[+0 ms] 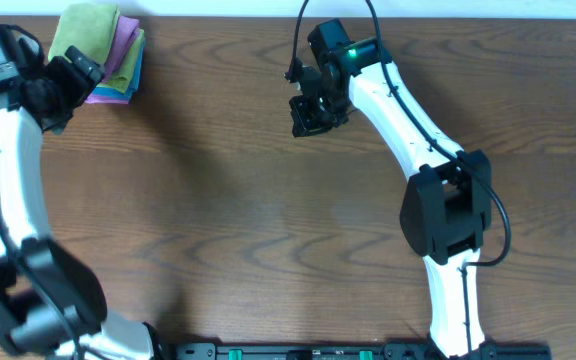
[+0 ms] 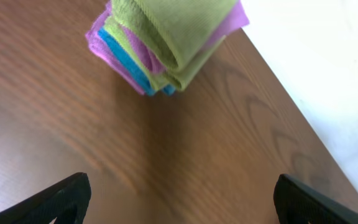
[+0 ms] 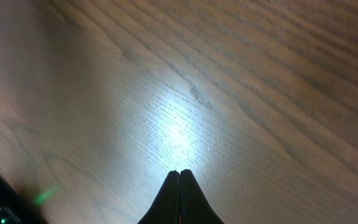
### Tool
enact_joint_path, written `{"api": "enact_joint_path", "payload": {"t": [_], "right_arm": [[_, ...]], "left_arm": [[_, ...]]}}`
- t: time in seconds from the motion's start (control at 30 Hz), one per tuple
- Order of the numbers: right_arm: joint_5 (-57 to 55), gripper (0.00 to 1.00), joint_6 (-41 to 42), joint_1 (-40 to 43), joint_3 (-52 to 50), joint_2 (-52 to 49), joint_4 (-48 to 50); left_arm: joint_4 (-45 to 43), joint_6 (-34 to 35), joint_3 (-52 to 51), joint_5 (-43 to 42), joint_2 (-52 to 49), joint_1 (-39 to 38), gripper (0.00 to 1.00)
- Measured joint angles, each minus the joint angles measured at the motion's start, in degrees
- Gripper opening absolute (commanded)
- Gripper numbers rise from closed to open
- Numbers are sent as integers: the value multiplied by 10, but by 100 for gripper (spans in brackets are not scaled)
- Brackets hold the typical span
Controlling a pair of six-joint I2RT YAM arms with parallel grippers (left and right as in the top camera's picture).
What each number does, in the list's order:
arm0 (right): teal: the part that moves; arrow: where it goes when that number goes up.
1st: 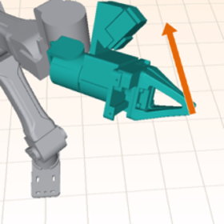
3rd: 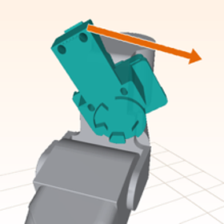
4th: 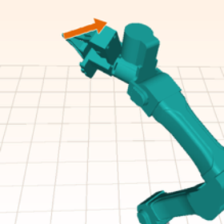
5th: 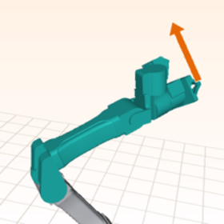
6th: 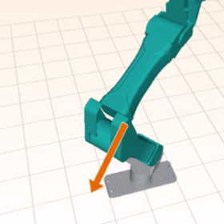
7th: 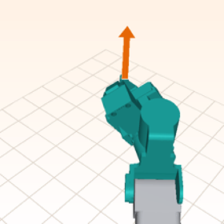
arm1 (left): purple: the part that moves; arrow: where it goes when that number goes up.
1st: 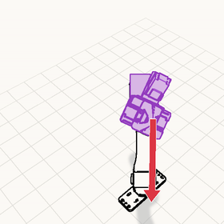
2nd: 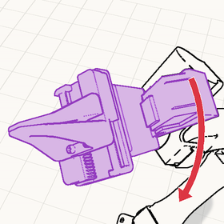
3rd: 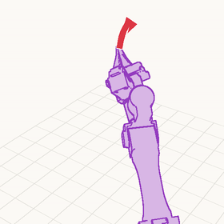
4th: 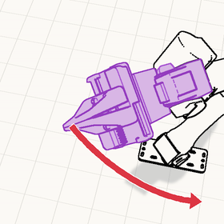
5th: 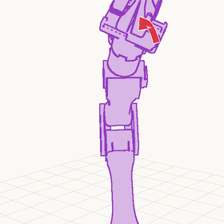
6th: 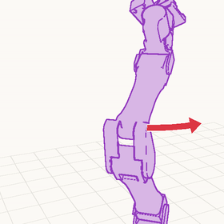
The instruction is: Fold the cloth
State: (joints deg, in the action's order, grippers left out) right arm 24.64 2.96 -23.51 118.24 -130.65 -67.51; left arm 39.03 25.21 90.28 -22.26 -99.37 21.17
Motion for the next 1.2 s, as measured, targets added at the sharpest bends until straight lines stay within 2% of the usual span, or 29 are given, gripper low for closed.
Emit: {"api": "enact_joint_path", "payload": {"t": [0.23,0.43,0.77,0.9,1.13,1.17,1.2], "right_arm": [[-3,1,-13,0,0,20,-43],[-38,1,-24,0,0,104,-90],[-92,2,-58,0,-3,293,-155],[-107,2,-70,0,-101,399,-128],[-115,2,-73,0,-397,588,-7],[-115,6,-73,0,-435,615,6],[-115,35,-72,0,-466,639,17]], "left_arm": [[84,-54,0,17,110,-21,96],[107,-92,-12,42,192,-94,98],[75,-122,-176,88,400,-250,97],[72,-122,-270,101,509,-300,96],[110,-120,-394,107,635,-327,95],[112,-120,-406,108,644,-327,95],[115,-120,-419,108,652,-327,95]]}}
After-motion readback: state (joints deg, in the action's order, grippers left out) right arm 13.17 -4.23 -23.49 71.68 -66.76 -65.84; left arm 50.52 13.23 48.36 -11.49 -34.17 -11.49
